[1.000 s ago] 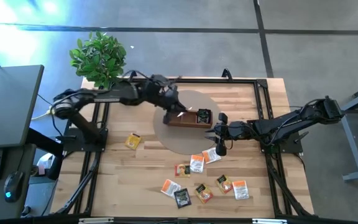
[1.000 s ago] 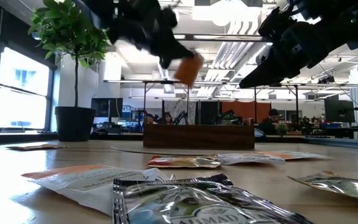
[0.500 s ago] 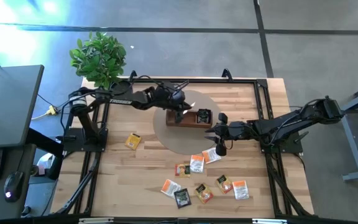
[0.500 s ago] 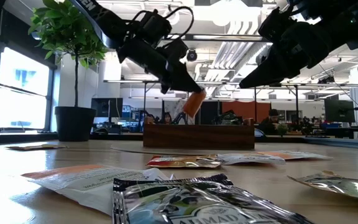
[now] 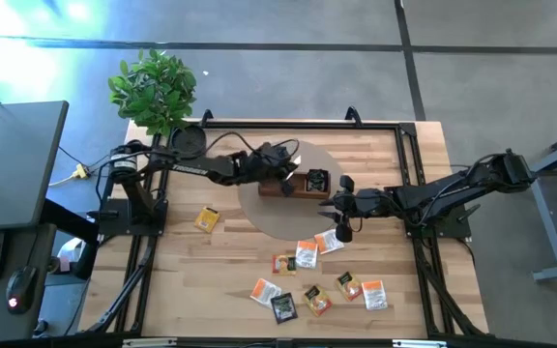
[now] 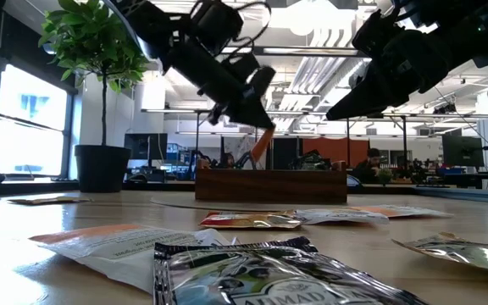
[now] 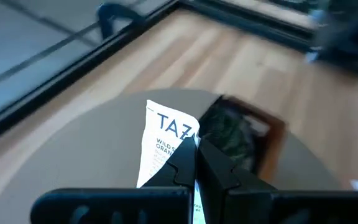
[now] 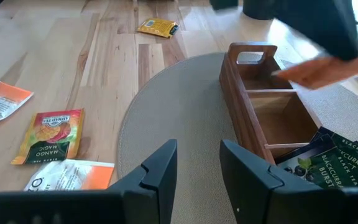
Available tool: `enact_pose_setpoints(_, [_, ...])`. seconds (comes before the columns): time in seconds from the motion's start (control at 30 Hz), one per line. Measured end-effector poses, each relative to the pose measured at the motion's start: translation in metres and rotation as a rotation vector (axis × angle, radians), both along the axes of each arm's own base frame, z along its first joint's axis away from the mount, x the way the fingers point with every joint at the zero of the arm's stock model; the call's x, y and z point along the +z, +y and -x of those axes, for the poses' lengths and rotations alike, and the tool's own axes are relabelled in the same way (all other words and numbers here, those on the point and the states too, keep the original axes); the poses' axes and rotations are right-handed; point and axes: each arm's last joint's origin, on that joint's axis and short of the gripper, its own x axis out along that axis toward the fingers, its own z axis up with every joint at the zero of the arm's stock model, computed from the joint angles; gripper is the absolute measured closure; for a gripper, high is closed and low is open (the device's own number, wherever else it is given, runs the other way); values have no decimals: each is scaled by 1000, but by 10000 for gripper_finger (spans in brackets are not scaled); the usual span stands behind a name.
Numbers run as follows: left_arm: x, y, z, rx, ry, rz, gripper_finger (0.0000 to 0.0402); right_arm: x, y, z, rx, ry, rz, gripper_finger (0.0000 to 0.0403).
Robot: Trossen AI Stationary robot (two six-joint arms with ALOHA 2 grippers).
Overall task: Pick & Place Tea
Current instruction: Put the white tea bag into the middle section of the wooden organizer
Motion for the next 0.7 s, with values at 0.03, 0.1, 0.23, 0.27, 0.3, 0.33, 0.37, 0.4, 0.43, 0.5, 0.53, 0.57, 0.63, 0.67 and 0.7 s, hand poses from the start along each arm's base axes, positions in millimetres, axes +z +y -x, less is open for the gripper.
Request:
enact_pose_setpoints(0.03, [-3,-1,0,15,13,19,401,0,0,0,0,0,0,284])
enact_pose_setpoints(0.1, [-3,-3,0,10,-7,62,401,0,0,0,0,0,0,284])
enact_pose_setpoints(0.23, [-11,-6,-7,1,-45,120,401,0,0,0,0,0,0,284])
enact_pose_setpoints(0.27, [-17,-7,-9,0,-32,127,401,0,0,0,0,0,0,284])
enact_pose_setpoints(0.3, [-22,-8,-8,4,-9,137,401,0,0,0,0,1,0,284])
enact_pose_setpoints(0.33, [-23,-8,-8,6,-13,144,401,0,0,0,0,1,0,284])
enact_pose_setpoints(0.37, [-21,-8,-10,-4,-46,148,401,0,0,0,0,0,0,284])
enact_pose_setpoints(0.4, [-19,-7,-12,-4,-67,153,401,0,0,0,1,1,0,284])
enact_pose_setpoints(0.43, [-19,-7,-13,4,-70,163,401,0,0,0,1,1,0,284])
enact_pose_setpoints(0.5, [-27,-6,-11,39,-33,171,401,0,0,0,1,1,0,284])
enact_pose_setpoints(0.53, [-29,-6,-10,55,-17,170,401,0,0,0,1,1,0,284])
enact_pose_setpoints(0.57, [-29,-6,-10,71,-20,166,401,0,0,0,1,1,0,284])
enact_pose_setpoints(0.63, [-29,-5,-11,93,-29,151,401,0,0,0,1,1,-1,284])
enact_pose_setpoints(0.67, [-31,-5,-11,94,-25,147,401,0,0,0,4,1,-2,284])
enact_pose_setpoints(0.7, [-33,-5,-11,95,-9,145,401,0,0,0,4,1,-2,284])
